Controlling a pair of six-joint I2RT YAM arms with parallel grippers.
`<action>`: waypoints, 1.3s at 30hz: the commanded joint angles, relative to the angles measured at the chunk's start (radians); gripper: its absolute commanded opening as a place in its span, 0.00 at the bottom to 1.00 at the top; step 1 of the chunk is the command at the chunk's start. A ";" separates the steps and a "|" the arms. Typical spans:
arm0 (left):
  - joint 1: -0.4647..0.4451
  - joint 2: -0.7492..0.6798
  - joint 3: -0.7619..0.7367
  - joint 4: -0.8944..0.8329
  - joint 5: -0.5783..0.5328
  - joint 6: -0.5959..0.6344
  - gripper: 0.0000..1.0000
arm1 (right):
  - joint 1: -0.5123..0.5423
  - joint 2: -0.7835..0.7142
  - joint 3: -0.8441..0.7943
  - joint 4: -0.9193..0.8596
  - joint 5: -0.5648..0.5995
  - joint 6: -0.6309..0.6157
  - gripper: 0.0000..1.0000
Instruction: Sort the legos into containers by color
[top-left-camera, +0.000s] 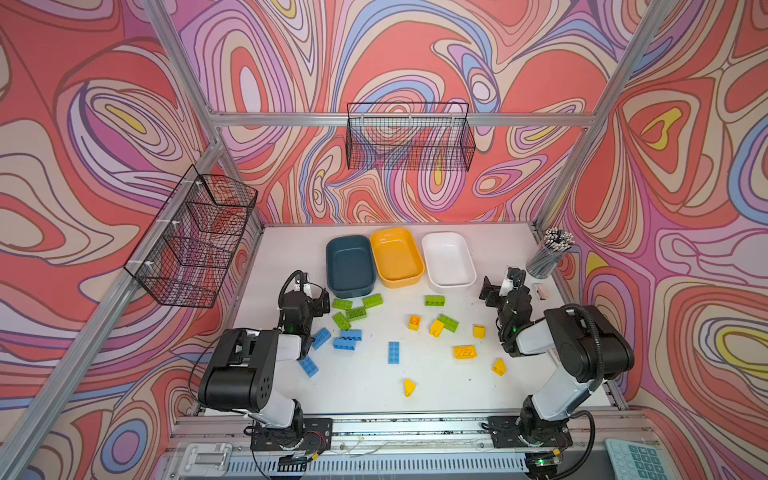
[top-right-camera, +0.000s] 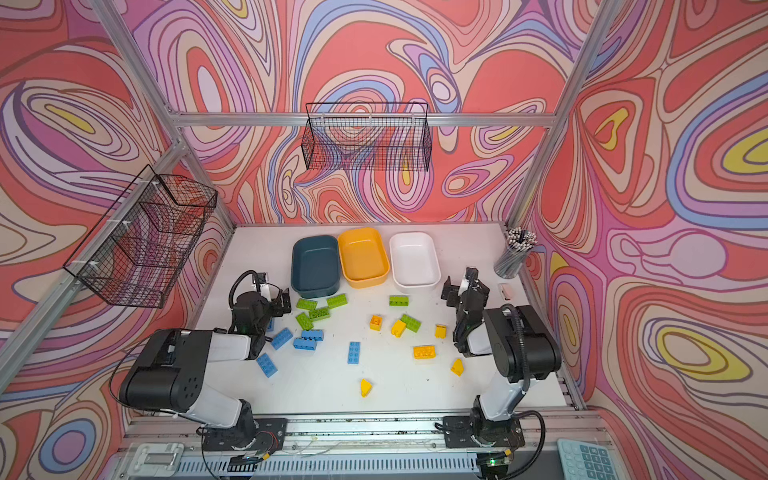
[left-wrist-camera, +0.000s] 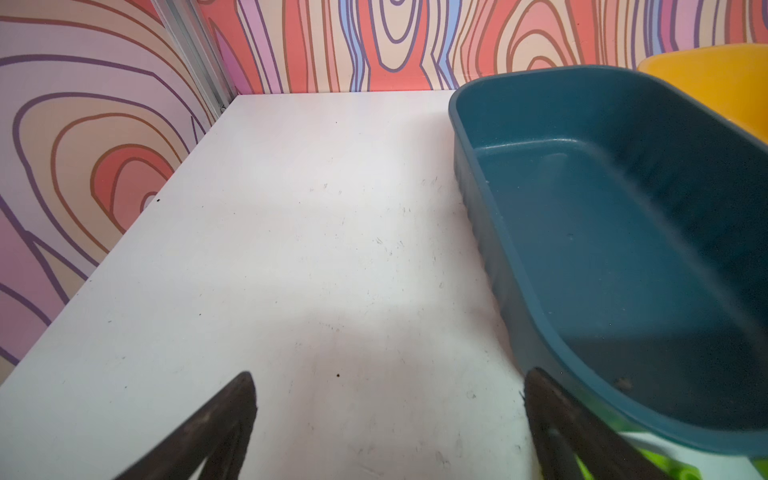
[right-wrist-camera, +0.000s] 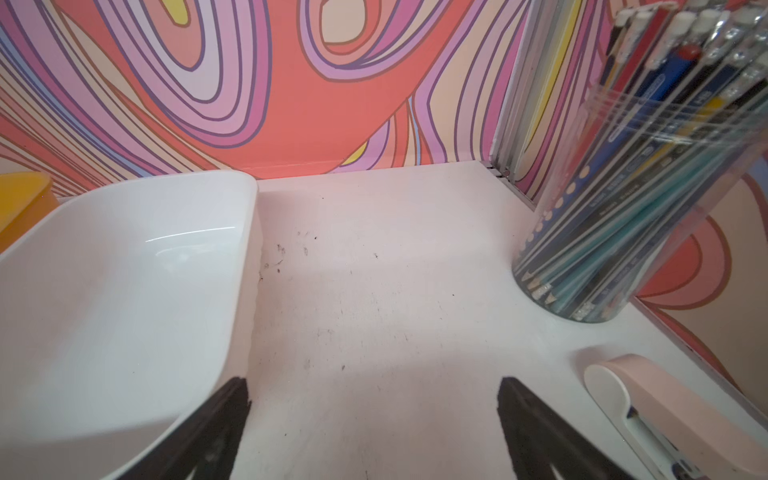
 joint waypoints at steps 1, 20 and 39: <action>0.001 0.001 0.009 0.019 0.010 0.018 1.00 | -0.005 -0.008 0.005 0.011 -0.005 -0.012 0.98; 0.001 0.001 0.010 0.020 -0.010 0.010 1.00 | -0.005 -0.008 0.006 0.004 -0.011 -0.009 0.98; 0.001 0.003 0.001 0.039 -0.087 -0.018 1.00 | -0.006 -0.008 0.005 0.008 -0.008 -0.011 0.98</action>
